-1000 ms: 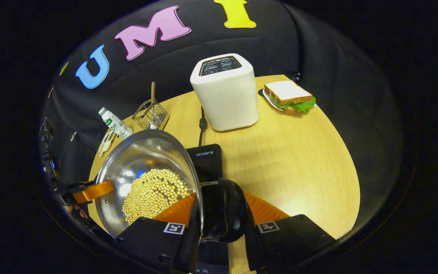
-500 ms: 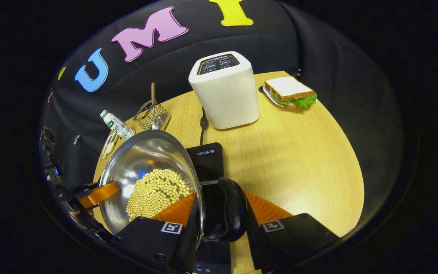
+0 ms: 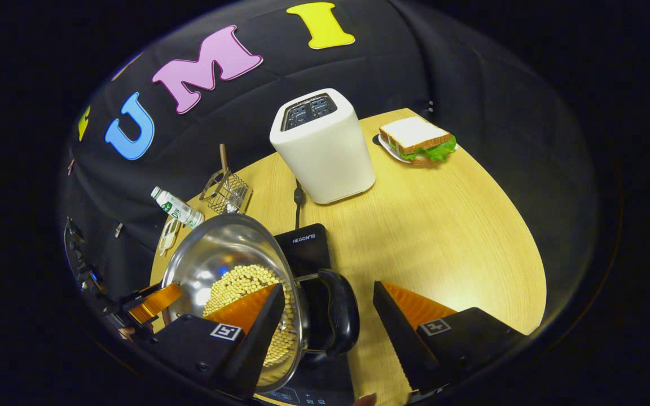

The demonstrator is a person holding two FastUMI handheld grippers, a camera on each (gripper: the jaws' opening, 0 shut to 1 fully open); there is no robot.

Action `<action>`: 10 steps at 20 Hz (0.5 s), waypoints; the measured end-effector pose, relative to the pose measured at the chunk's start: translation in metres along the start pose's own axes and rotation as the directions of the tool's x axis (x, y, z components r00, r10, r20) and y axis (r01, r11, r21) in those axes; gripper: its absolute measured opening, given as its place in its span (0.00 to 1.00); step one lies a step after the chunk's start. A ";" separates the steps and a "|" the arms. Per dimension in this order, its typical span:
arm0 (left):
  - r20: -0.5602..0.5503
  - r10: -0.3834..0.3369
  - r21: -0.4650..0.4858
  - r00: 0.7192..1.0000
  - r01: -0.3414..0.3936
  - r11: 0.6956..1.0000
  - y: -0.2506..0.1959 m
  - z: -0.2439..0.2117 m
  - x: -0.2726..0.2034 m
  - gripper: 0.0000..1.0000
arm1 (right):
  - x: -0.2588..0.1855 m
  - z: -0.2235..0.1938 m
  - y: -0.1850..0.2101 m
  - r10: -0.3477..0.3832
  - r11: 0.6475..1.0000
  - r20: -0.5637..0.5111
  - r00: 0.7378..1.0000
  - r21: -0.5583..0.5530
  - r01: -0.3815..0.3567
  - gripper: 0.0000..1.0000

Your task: First push the handle of the pot to place it horizontally, then grasp the pot with both hands and set it on the induction cooktop.

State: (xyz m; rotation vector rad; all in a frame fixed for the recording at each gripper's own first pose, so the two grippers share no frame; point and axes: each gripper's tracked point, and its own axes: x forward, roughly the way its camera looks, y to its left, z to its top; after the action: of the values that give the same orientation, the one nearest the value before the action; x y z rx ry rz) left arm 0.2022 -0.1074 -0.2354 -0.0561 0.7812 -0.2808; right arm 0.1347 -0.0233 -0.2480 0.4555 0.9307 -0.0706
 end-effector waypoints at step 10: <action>0.419 0.061 -0.041 0.906 -0.049 0.998 0.001 0.066 -0.120 0.95 | -0.133 0.075 -0.002 0.046 0.995 0.510 0.859 -0.099 0.005 0.98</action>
State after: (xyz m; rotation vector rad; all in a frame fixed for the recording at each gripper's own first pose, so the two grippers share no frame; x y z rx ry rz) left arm 0.1674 -0.0772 -0.1064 -0.1180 0.3555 -0.1934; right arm 0.1107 -0.0740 -0.1058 0.3306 0.3988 -0.1208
